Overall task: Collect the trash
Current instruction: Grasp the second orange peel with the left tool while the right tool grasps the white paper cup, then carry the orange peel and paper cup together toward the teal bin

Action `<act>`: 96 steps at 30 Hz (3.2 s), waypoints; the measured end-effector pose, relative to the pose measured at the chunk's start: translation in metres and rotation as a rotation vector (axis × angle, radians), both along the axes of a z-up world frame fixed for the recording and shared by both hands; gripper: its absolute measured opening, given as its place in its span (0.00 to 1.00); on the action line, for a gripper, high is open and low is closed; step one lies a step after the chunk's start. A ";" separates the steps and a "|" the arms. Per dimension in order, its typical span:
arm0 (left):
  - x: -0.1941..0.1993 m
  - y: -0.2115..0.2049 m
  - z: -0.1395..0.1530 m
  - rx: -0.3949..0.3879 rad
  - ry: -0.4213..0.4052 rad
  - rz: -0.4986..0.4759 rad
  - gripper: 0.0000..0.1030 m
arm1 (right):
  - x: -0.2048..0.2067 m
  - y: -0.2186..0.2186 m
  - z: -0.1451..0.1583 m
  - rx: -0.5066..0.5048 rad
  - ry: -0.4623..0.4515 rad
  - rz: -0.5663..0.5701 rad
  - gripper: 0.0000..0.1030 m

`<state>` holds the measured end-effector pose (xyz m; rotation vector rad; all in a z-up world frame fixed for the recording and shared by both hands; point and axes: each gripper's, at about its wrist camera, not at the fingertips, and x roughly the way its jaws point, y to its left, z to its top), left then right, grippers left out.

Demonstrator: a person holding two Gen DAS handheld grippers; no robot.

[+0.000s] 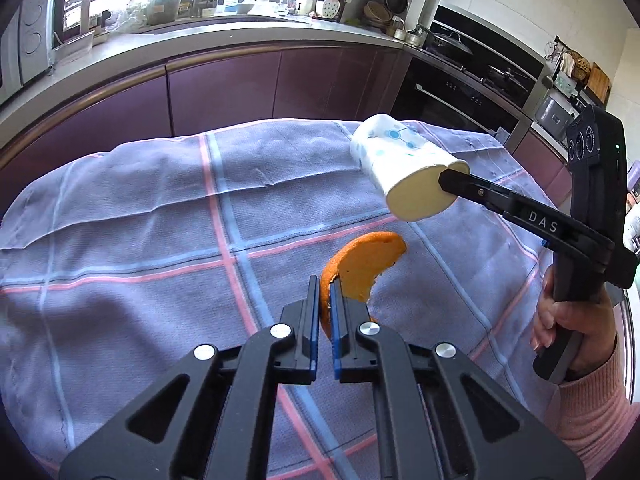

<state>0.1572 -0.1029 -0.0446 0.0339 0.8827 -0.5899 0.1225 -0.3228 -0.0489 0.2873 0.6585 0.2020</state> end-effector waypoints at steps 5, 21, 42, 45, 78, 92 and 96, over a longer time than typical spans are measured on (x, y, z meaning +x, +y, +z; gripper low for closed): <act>-0.023 0.038 0.010 0.003 -0.038 0.025 0.05 | -0.016 0.015 0.004 0.032 -0.017 0.043 0.04; -0.080 0.100 0.019 -0.005 -0.083 0.097 0.05 | -0.051 0.068 0.003 0.088 -0.031 0.150 0.04; -0.128 0.187 0.029 -0.010 -0.121 0.223 0.05 | -0.070 0.132 0.011 0.117 -0.046 0.273 0.04; -0.133 0.198 0.030 -0.008 -0.124 0.240 0.05 | -0.071 0.141 0.012 0.119 -0.046 0.292 0.04; -0.159 0.276 0.043 0.003 -0.159 0.413 0.05 | -0.069 0.206 0.015 0.128 -0.022 0.442 0.04; -0.164 0.298 0.041 0.003 -0.160 0.468 0.05 | -0.065 0.230 0.013 0.128 -0.006 0.491 0.04; -0.166 0.306 0.042 0.003 -0.164 0.487 0.05 | -0.063 0.238 0.014 0.127 -0.001 0.509 0.04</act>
